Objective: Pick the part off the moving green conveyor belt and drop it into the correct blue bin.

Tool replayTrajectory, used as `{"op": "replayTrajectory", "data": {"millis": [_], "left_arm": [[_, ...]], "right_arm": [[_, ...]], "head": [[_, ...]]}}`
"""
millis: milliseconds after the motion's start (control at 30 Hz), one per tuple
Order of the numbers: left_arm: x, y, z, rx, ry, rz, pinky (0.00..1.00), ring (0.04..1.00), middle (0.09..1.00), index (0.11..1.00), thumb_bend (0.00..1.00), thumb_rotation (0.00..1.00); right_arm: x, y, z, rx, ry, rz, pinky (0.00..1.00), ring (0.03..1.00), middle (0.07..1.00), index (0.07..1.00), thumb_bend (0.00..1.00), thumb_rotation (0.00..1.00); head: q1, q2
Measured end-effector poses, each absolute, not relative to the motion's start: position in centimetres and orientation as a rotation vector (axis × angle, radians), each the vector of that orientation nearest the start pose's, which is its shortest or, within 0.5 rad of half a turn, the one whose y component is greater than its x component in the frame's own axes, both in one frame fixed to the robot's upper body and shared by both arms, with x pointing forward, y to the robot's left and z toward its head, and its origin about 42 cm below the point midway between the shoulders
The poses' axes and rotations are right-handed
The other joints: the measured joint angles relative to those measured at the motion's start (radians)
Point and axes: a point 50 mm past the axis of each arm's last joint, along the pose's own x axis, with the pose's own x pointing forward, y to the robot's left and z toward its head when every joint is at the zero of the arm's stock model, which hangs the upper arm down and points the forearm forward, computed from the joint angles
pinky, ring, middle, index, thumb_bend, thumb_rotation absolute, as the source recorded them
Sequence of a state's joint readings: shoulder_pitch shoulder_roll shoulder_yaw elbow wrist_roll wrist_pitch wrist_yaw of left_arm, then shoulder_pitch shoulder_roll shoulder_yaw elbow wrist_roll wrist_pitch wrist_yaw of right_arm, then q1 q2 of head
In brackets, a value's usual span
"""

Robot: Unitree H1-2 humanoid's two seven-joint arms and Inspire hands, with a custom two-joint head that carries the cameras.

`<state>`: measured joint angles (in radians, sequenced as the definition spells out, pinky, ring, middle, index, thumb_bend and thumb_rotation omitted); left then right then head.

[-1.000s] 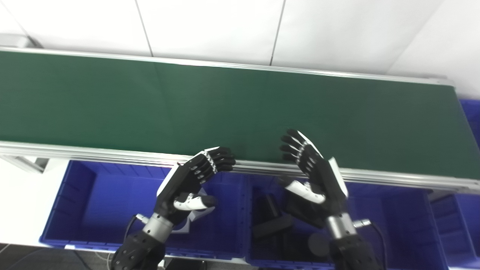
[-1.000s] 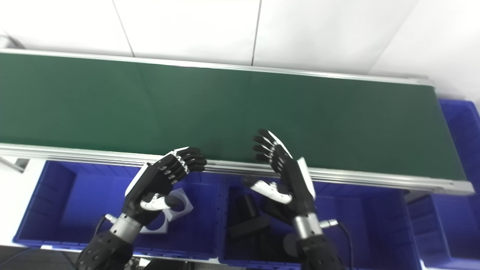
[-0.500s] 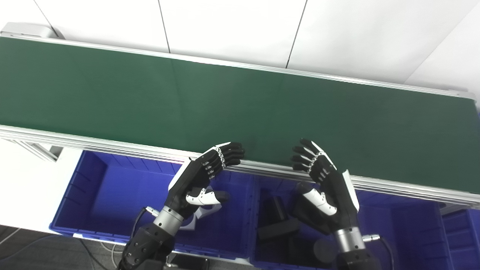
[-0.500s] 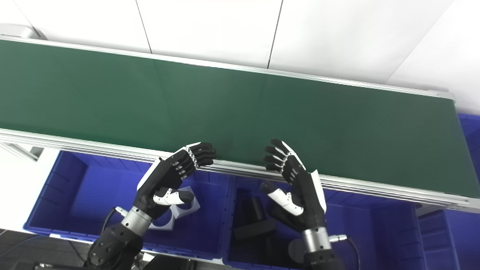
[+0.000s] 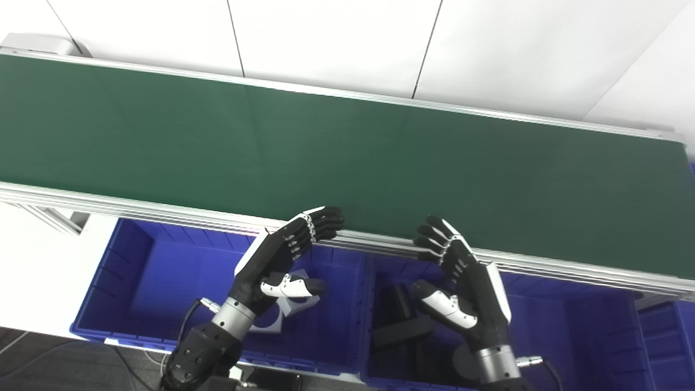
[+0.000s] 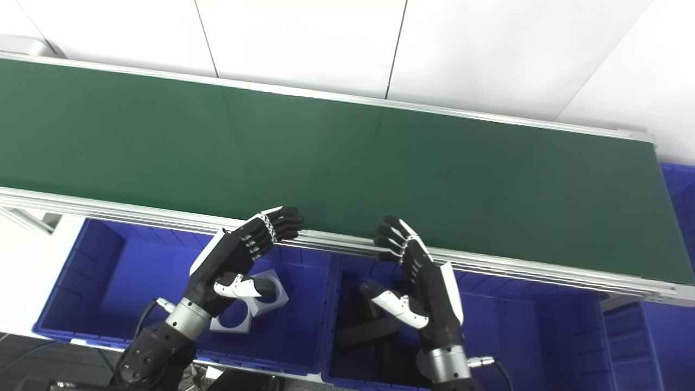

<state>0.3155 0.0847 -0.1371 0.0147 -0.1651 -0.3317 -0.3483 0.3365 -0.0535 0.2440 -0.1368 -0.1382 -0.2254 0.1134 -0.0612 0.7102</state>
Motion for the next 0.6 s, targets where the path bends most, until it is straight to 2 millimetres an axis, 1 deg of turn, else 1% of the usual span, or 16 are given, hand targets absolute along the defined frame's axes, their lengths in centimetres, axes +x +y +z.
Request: {"op": "replayTrajectory", "data": {"millis": [33, 67, 100, 133, 200, 300, 400, 467, 600], "left_arm": [[16.4, 20.6, 4.5, -0.098, -0.019, -0.375, 0.83, 0.820, 0.813, 0.823, 0.97, 0.45], [16.5, 20.8, 4.5, -0.091, -0.021, -0.381, 0.83, 0.820, 0.812, 0.823, 0.96, 0.45], [16.7, 21.1, 4.5, -0.085, -0.022, -0.385, 0.83, 0.821, 0.812, 0.824, 0.96, 0.45], [16.8, 21.4, 4.5, -0.084, -0.025, -0.387, 0.83, 0.822, 0.814, 0.826, 0.96, 0.45], [17.1, 21.9, 4.3, -0.080, -0.034, -0.394, 0.83, 0.819, 0.814, 0.826, 0.96, 0.45], [17.2, 22.5, 4.3, -0.096, -0.042, -0.387, 0.81, 0.808, 0.810, 0.818, 0.97, 0.43], [17.2, 22.7, 4.1, -0.114, -0.042, -0.385, 0.81, 0.803, 0.805, 0.814, 0.97, 0.42], [17.1, 22.9, 3.7, -0.117, -0.032, -0.381, 0.81, 0.804, 0.808, 0.815, 0.97, 0.43], [17.1, 23.1, 3.8, -0.111, -0.037, -0.389, 0.81, 0.805, 0.809, 0.815, 0.98, 0.42]], "right_arm": [[16.3, -16.7, 7.3, -0.126, -0.037, 0.294, 0.71, 0.796, 0.838, 0.882, 0.70, 0.58], [16.2, -16.5, 7.4, -0.125, -0.037, 0.286, 0.71, 0.797, 0.838, 0.882, 0.70, 0.59], [16.1, -16.2, 7.4, -0.127, -0.036, 0.282, 0.71, 0.797, 0.839, 0.882, 0.70, 0.59], [16.1, -16.0, 7.4, -0.126, -0.036, 0.279, 0.72, 0.800, 0.842, 0.882, 0.69, 0.59], [16.0, -15.5, 7.4, -0.121, -0.037, 0.270, 0.73, 0.803, 0.842, 0.881, 0.69, 0.59], [16.1, -15.0, 7.5, -0.107, -0.040, 0.258, 0.74, 0.811, 0.847, 0.886, 0.67, 0.58], [16.3, -14.8, 7.4, -0.104, -0.040, 0.259, 0.75, 0.815, 0.850, 0.892, 0.66, 0.59], [16.5, -14.7, 7.5, -0.104, -0.044, 0.259, 0.74, 0.808, 0.847, 0.888, 0.67, 0.60], [16.7, -14.6, 7.6, -0.105, -0.050, 0.253, 0.74, 0.801, 0.842, 0.881, 0.69, 0.62]], "head": [[-0.047, 0.005], [-0.048, 0.005], [-0.067, 0.006], [-0.112, 0.011], [-0.129, 0.014], [-0.131, 0.015], [-0.140, 0.025], [-0.140, 0.025], [-0.146, 0.026]]}}
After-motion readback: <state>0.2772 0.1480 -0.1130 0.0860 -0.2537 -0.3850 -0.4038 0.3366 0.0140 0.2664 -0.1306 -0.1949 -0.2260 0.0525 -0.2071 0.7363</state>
